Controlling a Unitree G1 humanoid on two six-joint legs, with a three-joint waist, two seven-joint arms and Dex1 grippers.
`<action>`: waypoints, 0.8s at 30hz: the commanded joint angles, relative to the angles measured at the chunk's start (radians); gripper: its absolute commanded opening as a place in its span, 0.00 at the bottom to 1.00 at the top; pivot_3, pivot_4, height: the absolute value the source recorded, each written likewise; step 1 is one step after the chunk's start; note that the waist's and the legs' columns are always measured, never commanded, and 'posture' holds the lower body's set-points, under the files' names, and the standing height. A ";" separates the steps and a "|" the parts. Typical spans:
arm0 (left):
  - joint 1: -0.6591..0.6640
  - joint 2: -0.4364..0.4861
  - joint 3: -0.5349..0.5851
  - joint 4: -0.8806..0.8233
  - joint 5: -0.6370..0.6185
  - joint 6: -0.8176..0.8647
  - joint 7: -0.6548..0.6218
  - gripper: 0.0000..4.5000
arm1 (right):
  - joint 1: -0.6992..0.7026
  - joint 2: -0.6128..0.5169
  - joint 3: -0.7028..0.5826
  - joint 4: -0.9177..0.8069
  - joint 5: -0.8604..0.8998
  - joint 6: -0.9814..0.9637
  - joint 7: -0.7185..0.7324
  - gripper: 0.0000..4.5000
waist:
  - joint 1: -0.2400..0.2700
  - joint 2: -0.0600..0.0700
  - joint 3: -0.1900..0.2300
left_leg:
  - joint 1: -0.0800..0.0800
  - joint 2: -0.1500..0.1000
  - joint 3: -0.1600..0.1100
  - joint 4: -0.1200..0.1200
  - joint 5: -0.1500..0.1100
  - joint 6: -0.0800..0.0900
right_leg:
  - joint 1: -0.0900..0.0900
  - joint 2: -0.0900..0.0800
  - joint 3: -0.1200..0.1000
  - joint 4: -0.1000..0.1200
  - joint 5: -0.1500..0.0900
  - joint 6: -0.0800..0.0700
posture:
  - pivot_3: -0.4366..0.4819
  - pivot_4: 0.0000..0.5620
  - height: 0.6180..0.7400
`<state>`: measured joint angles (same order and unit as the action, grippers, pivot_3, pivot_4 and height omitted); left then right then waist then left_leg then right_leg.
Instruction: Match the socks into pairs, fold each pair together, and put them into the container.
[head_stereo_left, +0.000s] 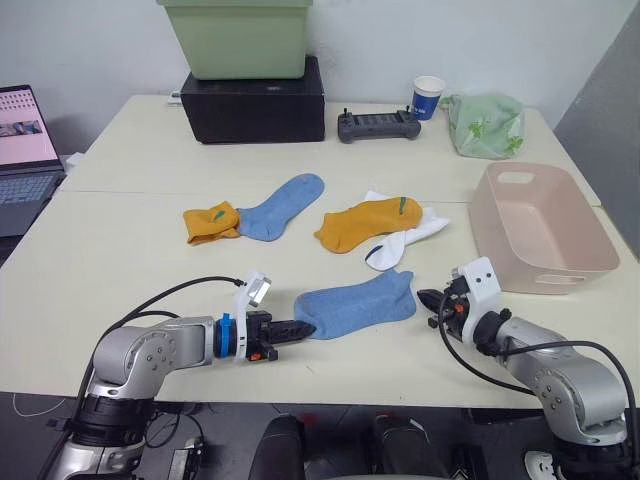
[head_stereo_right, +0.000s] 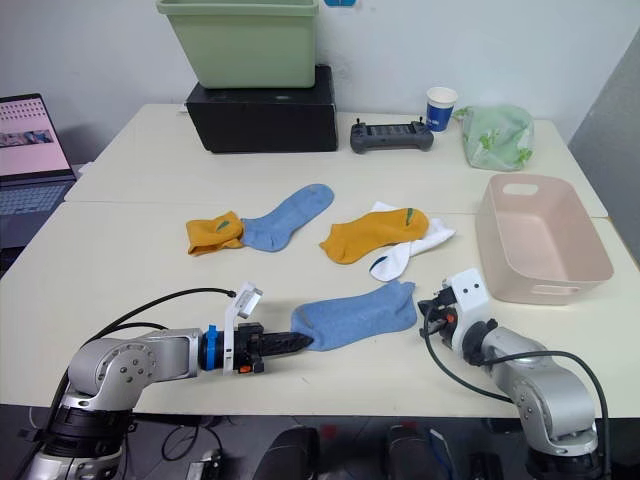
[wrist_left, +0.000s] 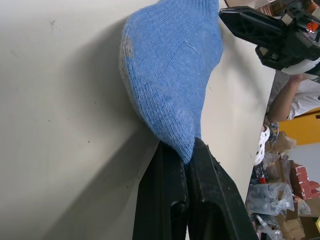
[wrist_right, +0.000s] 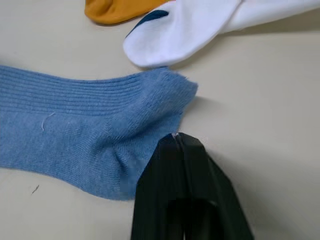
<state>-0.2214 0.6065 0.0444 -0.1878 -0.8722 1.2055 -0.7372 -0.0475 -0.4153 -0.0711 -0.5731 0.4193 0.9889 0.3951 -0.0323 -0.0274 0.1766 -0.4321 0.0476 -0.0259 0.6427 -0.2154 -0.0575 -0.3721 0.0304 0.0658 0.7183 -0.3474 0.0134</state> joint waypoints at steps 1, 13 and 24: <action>-0.023 0.037 0.014 0.011 0.018 -0.033 -0.036 0.00 | 0.013 -0.020 -0.016 -0.083 0.033 0.002 0.011 0.01 | -0.001 0.000 0.000 | 0.000 0.000 0.000 0.000 0.000 0.000 | 0.000 0.000 0.000 0.000 0.000 0.000 | 0.48 0.27 0.96; -0.065 0.091 -0.051 0.086 0.120 -0.132 -0.142 0.00 | -0.090 -0.014 0.165 0.102 -0.153 -0.209 -0.037 0.52 | -0.001 0.000 0.000 | 0.000 0.000 0.001 0.000 0.000 0.000 | 0.000 0.001 0.000 -0.001 0.000 0.001 | 0.48 0.27 0.96; -0.050 0.091 -0.058 0.096 0.158 -0.170 -0.179 0.00 | -0.106 0.034 0.149 0.160 -0.065 -0.166 0.053 0.54 | -0.001 0.000 0.000 | 0.000 0.000 0.000 0.000 0.000 0.000 | 0.000 0.001 0.000 0.000 0.000 0.000 | 0.48 0.27 0.96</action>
<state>-0.2764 0.6851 -0.0177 -0.0767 -0.7205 1.0534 -0.9001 -0.1650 -0.3815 0.0729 -0.3673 0.3150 0.8133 0.4161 -0.0335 -0.0274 0.1766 -0.4321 0.0477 -0.0258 0.6425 -0.2155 -0.0575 -0.3724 0.0312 0.0657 0.7180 -0.3472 0.0130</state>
